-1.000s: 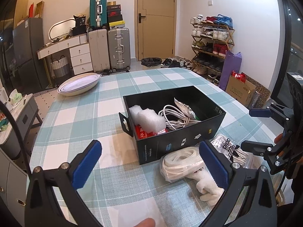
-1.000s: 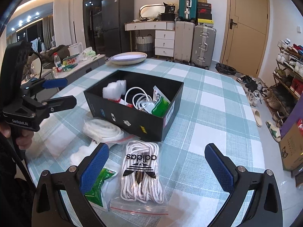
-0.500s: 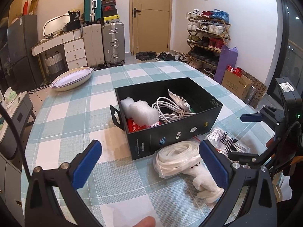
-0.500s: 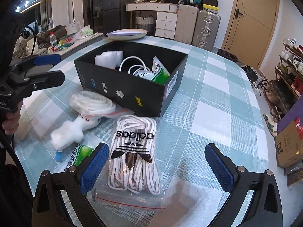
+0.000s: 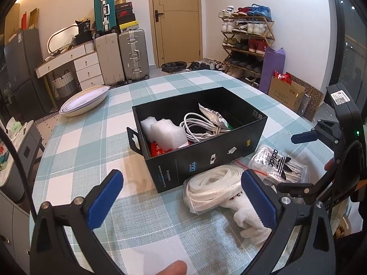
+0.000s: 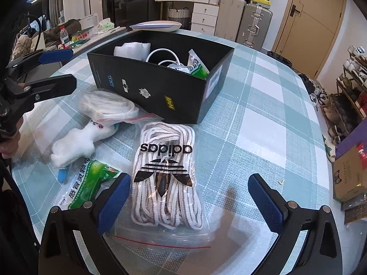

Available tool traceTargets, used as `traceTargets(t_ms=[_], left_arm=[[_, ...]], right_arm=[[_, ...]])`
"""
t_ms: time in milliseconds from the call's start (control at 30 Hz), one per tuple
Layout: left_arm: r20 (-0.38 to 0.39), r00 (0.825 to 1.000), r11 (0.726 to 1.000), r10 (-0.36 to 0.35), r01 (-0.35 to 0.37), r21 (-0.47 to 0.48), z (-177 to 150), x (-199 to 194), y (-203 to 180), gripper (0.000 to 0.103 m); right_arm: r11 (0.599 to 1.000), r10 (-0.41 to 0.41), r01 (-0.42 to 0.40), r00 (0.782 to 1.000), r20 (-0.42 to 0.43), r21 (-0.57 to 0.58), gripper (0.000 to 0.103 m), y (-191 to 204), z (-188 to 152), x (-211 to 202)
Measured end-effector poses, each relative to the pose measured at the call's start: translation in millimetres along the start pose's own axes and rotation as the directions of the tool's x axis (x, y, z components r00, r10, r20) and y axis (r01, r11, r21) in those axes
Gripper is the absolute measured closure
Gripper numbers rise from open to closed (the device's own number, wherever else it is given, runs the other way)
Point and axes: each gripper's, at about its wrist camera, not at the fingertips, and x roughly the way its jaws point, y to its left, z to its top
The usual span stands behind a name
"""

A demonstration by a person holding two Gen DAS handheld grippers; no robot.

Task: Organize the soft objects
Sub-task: 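Withdraw both grippers from the box toward the bagged ropes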

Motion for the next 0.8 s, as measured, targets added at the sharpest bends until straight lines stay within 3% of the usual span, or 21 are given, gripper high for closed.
traceTargets(t_ms=[200, 667, 733, 800], left_arm=[[-0.045, 0.998, 0.999, -0.036, 0.036, -0.019, -2.0, 4.9, 3.2, 0.000], [-0.047, 0.998, 0.999, -0.047, 0.047, 0.004, -5.0, 7.7, -3.8, 0.000], [-0.052, 0.997, 0.999, -0.052, 0.052, 0.003, -5.3, 8.8, -3.5, 0.000], [-0.058, 0.997, 0.999, -0.051, 0.051, 0.004, -6.1, 9.9, -4.0, 0.000]], right_arm=[[1.000, 0.013, -0.013, 1.000, -0.007, 0.006, 0.000, 0.8, -0.7, 2.6], [0.999, 0.050, -0.050, 0.999, -0.013, 0.011, 0.001, 3.5, -1.8, 6.8], [0.999, 0.053, -0.053, 0.999, -0.009, 0.007, 0.005, 4.3, -1.4, 6.3], [0.998, 0.061, -0.061, 0.998, -0.007, 0.003, 0.017, 4.9, -1.6, 5.3]])
